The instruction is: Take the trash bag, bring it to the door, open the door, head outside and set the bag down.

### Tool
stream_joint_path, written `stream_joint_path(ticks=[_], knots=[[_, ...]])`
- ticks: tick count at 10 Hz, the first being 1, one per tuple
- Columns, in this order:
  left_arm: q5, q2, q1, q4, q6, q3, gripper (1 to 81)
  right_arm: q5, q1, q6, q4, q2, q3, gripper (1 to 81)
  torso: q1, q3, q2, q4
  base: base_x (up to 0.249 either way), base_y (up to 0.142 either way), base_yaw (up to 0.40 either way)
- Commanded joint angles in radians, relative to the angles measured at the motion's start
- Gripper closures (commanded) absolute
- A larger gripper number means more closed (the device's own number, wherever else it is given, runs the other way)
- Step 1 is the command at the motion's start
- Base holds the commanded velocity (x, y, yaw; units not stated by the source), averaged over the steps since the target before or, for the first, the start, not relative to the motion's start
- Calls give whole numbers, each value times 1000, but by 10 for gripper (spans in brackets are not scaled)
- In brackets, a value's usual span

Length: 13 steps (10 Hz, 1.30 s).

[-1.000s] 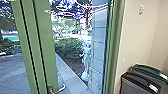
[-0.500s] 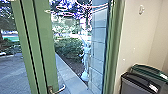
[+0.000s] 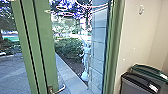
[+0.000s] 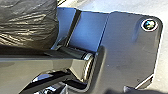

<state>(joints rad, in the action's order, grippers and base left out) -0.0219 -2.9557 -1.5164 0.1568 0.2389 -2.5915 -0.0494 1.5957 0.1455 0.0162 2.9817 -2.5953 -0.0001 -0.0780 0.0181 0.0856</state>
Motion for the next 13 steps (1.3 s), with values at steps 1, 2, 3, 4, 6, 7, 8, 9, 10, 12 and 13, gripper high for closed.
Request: stream_joint_path(ticks=[1,2,3,4,6,7,8,9,10,12,13], knots=[[-53,4,67,-10,10,7,811,-50,-55,-3,-9,-4,6,10,0,0,0,0,0,0,0],[-53,6,67,-10,10,7,811,-50,-55,-3,-9,-4,6,10,0,0,0,0,0,0,0],[-53,6,67,-10,10,7,811,-52,-55,-3,-7,-2,6,10,0,0,0,0,0,0,91],[-53,6,67,-10,10,7,811,-52,-55,-3,-5,-2,6,10,0,0,0,0,0,0,104],[-55,9,67,-10,10,11,811,-50,-55,-1,-2,-4,5,10,0,0,0,0,0,0,106],[-53,10,66,-10,11,11,811,-50,-52,-1,-1,-8,6,10,0,0,0,0,0,0,111],[-55,13,63,-10,13,13,811,-46,-45,-1,4,-13,12,10,0,0,0,0,0,0,120],[-53,21,63,-10,13,19,811,-24,-39,0,4,-17,17,10,0,0,0,0,0,0,121],[-53,32,63,-10,13,34,811,-21,-33,2,4,-27,26,10,0,0,0,0,0,0,121],[-53,76,52,-10,13,105,811,-4,-21,2,4,-80,104,10,0,0,0,0,0,0,123],[-53,92,49,-10,13,125,811,-1,-18,6,4,-109,153,10,0,0,0,0,0,0,139]])
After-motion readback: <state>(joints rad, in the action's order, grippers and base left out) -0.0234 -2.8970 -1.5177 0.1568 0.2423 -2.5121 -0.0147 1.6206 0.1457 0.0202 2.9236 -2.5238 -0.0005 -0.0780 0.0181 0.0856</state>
